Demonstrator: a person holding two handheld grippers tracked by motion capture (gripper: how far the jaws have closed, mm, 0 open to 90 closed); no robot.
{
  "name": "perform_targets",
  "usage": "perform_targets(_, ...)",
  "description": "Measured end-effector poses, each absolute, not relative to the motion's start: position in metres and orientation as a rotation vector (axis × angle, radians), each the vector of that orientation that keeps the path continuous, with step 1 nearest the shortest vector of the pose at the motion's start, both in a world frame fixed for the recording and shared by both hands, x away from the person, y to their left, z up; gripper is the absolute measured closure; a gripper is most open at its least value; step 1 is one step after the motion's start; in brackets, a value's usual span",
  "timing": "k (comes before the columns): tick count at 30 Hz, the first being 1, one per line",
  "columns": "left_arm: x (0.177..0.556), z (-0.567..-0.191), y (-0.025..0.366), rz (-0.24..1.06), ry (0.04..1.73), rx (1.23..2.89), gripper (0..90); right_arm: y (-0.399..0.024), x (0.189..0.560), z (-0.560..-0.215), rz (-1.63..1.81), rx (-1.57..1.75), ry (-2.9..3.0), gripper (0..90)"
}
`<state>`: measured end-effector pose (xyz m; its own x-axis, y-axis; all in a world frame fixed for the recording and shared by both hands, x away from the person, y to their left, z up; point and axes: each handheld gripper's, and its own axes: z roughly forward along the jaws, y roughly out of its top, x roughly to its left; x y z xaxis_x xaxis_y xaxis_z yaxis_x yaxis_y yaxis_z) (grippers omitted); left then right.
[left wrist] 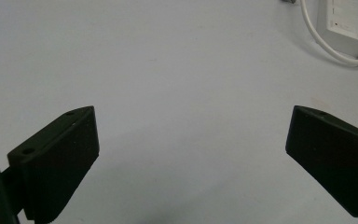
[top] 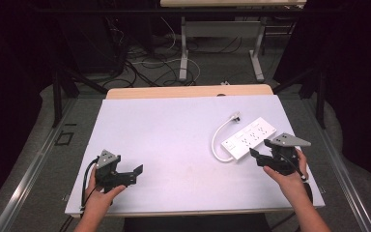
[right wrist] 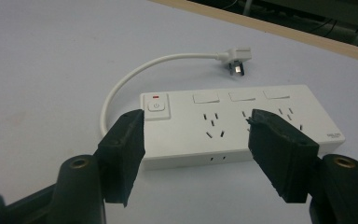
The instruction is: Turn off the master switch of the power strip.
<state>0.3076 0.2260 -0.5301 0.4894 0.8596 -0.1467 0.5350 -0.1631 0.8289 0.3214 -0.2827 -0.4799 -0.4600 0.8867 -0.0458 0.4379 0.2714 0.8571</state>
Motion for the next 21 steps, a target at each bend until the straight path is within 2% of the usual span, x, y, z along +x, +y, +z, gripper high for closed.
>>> perform_targets(2, 0.308, -0.53, 0.226, 0.452, 1.169, 1.837, 2.7, -0.282, 0.322, -0.477, 1.099, 1.187, 2.029, 38.4)
perform_targets(21, 0.308, -0.531, 0.225, 0.442, 1.171, 1.838, 3.3, -0.28, 0.333, -0.466, 1.052, 1.273, 2.142, 41.9)
